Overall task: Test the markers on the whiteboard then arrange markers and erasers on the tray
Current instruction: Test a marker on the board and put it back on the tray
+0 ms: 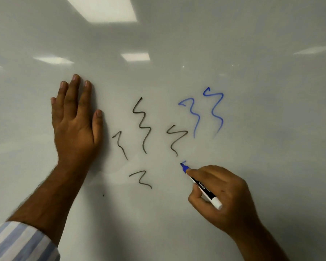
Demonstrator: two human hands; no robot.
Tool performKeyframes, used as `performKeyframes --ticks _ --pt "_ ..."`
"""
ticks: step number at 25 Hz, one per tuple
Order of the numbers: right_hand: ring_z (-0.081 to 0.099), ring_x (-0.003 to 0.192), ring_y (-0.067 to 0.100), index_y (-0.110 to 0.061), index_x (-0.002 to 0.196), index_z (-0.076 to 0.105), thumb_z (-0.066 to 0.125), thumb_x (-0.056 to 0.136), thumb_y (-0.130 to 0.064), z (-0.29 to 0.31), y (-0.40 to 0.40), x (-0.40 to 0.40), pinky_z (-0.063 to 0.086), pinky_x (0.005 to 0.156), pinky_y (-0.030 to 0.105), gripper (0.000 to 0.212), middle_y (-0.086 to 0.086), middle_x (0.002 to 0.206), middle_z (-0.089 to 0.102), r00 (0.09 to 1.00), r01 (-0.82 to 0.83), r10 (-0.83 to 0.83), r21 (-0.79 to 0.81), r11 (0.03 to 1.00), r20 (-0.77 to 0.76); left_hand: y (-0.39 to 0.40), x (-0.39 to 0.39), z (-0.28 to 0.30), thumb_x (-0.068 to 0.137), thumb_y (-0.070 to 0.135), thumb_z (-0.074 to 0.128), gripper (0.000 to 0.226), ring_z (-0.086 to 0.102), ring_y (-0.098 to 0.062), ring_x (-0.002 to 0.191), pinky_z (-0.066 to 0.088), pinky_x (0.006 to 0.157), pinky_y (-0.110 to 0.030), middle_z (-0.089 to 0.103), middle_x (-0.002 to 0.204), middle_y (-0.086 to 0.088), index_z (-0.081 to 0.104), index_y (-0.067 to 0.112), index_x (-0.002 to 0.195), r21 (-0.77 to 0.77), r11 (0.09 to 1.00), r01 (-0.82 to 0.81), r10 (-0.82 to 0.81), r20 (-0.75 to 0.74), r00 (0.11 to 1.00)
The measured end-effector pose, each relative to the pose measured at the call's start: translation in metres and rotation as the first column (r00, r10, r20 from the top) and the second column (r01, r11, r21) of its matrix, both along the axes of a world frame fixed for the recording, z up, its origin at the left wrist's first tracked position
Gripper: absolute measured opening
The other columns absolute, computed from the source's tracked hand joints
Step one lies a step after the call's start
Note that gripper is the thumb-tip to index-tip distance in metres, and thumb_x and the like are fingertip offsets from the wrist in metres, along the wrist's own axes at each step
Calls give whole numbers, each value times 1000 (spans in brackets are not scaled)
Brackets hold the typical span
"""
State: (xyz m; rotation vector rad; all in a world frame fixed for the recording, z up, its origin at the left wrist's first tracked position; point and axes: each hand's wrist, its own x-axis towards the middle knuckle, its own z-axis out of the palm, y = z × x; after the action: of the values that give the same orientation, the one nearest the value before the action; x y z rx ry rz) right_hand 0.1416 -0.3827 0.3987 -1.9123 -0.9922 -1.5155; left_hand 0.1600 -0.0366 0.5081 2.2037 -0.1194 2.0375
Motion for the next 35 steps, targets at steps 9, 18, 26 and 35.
performKeyframes --ticks 9,18,26,35 --pt "66 63 25 -8 95 82 63 87 -10 -14 -11 -17 55 60 36 21 3 79 72 992 107 -95 169 980 -77 5 -2 -17 112 31 37 58 12 -31 164 7 133 -49 20 175 -10 27 16 167 7 999 32 -32 10 999" --pt "68 73 29 3 103 79 63 91 -6 -14 -14 -9 55 73 30 22 12 89 73 979 194 -204 323 926 -4 7 -3 -31 111 22 39 56 14 -30 164 7 134 -46 23 174 -11 31 11 165 6 994 106 -106 17 994" --pt "68 72 13 -9 100 81 62 88 -18 -35 29 -35 55 63 28 24 -5 85 73 975 -24 92 313 949 -201 14 -6 -43 89 -20 38 73 24 -29 162 17 132 -54 36 169 -14 44 3 158 -20 964 263 -262 52 964" --pt "78 88 23 -22 105 82 69 90 -12 -20 113 -52 63 74 29 21 -1 95 81 722 -195 564 664 722 -401 28 -15 -45 91 -26 44 49 54 -28 145 38 123 -54 62 146 -15 71 -4 125 -68 894 442 -430 137 892"
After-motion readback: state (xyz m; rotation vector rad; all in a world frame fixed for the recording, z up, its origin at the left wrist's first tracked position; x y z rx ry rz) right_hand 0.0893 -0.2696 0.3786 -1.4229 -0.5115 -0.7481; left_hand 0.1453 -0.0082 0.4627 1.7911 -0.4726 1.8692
